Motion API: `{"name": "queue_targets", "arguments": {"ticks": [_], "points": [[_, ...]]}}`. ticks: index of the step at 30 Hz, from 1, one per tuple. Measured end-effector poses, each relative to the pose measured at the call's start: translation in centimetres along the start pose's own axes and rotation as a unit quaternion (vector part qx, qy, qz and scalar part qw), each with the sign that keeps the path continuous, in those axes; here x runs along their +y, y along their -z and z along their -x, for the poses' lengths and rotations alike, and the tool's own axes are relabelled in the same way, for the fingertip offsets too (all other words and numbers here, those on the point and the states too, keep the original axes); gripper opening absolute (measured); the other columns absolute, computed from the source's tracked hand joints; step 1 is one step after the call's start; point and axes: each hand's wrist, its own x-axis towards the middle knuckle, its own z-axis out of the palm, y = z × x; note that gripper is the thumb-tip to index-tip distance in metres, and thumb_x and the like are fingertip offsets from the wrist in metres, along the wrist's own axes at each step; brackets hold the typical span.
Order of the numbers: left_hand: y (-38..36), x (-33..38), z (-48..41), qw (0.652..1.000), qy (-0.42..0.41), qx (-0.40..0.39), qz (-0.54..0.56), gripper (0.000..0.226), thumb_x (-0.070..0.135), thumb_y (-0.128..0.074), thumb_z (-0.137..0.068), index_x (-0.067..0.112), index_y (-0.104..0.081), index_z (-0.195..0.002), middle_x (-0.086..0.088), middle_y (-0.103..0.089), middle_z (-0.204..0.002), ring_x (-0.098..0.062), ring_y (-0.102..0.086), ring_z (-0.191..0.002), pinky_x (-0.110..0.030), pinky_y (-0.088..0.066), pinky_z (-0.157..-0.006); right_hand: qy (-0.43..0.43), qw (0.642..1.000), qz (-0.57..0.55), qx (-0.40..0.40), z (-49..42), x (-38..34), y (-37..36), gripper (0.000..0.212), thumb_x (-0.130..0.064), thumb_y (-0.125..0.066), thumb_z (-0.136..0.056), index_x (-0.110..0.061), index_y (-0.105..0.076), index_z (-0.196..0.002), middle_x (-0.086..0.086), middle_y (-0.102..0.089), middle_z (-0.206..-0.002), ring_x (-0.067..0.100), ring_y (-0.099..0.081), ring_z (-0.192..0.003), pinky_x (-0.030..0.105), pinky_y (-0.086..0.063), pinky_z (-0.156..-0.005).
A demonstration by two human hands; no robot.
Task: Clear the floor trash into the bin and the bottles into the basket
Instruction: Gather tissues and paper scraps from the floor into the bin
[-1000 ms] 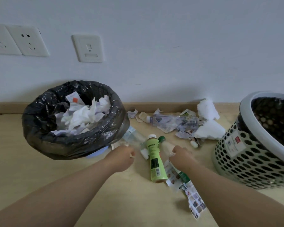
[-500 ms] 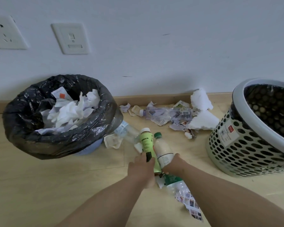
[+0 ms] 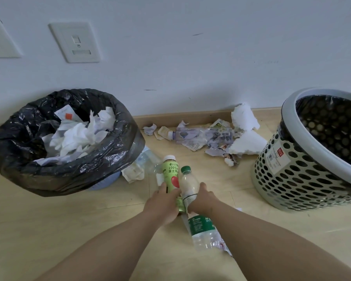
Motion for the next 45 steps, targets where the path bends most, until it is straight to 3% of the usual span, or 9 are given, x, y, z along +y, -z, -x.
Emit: {"name": "queue_targets", "arguments": {"ticks": [8, 12, 17, 20, 23, 28, 35, 42, 45], "points": [[0.2, -1.0, 0.3, 0.999, 0.048, -0.008, -0.009, 0.033, 0.017, -0.046, -0.093, 0.014, -0.043, -0.126, -0.009, -0.049, -0.127, -0.029, -0.055, -0.108, -0.038, -0.048, -0.092, 0.009, 0.998, -0.031, -0.047, 0.4, 0.2, -0.9, 0.076, -0.034, -0.069, -0.073, -0.006, -0.031, -0.133, 0.01, -0.055, -0.115, 0.028, -0.057, -0.107, 0.041, -0.051, -0.092], [0.1, -1.4, -0.3, 0.989, 0.082, -0.018, 0.122, 0.073, 0.006, -0.059, -0.084, 0.019, -0.02, -0.143, -0.008, -0.047, -0.132, -0.025, -0.055, -0.11, -0.039, -0.047, -0.094, 0.027, 0.998, -0.035, -0.049, 0.6, -0.1, -1.4, 0.081, -0.029, -0.071, -0.074, -0.008, -0.022, -0.135, 0.013, -0.055, -0.119, 0.03, -0.057, -0.11, 0.041, -0.051, -0.091], [0.3, -1.9, -0.1, 0.975, 0.15, -0.108, 0.119, 0.111, 0.009, -0.067, -0.081, 0.021, 0.022, -0.146, -0.011, -0.041, -0.141, -0.028, -0.048, -0.122, -0.037, -0.042, -0.101, 0.028, 0.997, -0.056, -0.041, 1.4, 0.1, -2.4, 0.1, -0.032, -0.073, -0.07, -0.016, -0.008, -0.144, 0.013, -0.048, -0.132, 0.034, -0.053, -0.116, 0.044, -0.05, -0.093], [-0.4, -2.3, -0.4, 0.952, 0.172, -0.099, 0.231, 0.108, 0.005, -0.073, -0.072, 0.021, 0.001, -0.148, -0.009, -0.05, -0.129, -0.029, -0.053, -0.115, -0.039, -0.048, -0.093, 0.022, 0.993, -0.108, -0.051, 1.7, 0.3, -2.6, 0.107, -0.026, -0.074, -0.075, -0.016, 0.003, -0.149, 0.016, -0.039, -0.142, 0.034, -0.049, -0.122, 0.041, -0.049, -0.095], [-0.4, -2.2, 0.0, 0.925, 0.197, -0.062, 0.319, 0.066, 0.022, -0.071, -0.076, 0.011, -0.031, -0.128, -0.008, -0.054, -0.117, -0.024, -0.057, -0.099, -0.034, -0.052, -0.073, 0.013, 0.987, -0.151, -0.05, 2.0, -0.1, -2.2, 0.102, -0.024, -0.073, -0.074, -0.014, -0.005, -0.148, 0.016, -0.038, -0.14, 0.034, -0.049, -0.122, 0.044, -0.048, -0.097], [-0.3, -3.0, 0.9, 0.847, 0.224, -0.159, 0.455, 0.027, 0.039, -0.063, -0.085, 0.019, -0.057, -0.101, -0.003, -0.063, -0.101, -0.021, -0.057, -0.097, -0.036, -0.041, -0.087, 0.016, 0.967, -0.233, -0.098, 1.8, -0.9, 0.0, 0.084, -0.019, -0.076, -0.065, -0.017, -0.027, -0.134, 0.016, -0.048, -0.119, 0.035, -0.06, -0.099, 0.048, -0.054, -0.084], [-0.3, -1.8, -0.1, 0.847, 0.241, -0.083, 0.468, 0.019, 0.013, -0.047, -0.093, 0.017, -0.048, -0.111, -0.007, -0.056, -0.106, -0.022, -0.054, -0.101, -0.035, -0.048, -0.077, -0.004, 0.95, -0.273, -0.152, 2.0, -1.4, 2.1, 0.06, -0.011, -0.068, -0.077, -0.012, -0.031, -0.125, 0.019, -0.055, -0.109, 0.03, -0.063, -0.079, 0.039, -0.055, -0.063], [-1.1, -0.4, -0.2, 0.822, 0.266, -0.082, 0.497, 0.017, 0.014, -0.048, -0.092, 0.01, -0.058, -0.106, -0.012, -0.064, -0.107, -0.027, -0.059, -0.103, -0.042, -0.047, -0.097, -0.031, 0.961, -0.219, -0.166, 2.3, 0.3, 1.3, 0.065, -0.014, -0.068, -0.076, -0.01, -0.029, -0.128, 0.016, -0.056, -0.105, 0.031, -0.063, -0.087, 0.047, -0.055, -0.082], [-0.9, -0.8, 0.2, 0.804, 0.259, -0.09, 0.528, 0.016, 0.013, -0.052, -0.093, 0.01, -0.056, -0.108, -0.011, -0.062, -0.111, -0.025, -0.057, -0.105, -0.037, -0.044, -0.091, -0.015, 0.975, -0.158, -0.157, 2.3, 0.5, 0.7, 0.075, -0.013, -0.068, -0.076, -0.011, -0.022, -0.135, 0.017, -0.05, -0.113, 0.035, -0.059, -0.103, 0.048, -0.052, -0.089]]}}
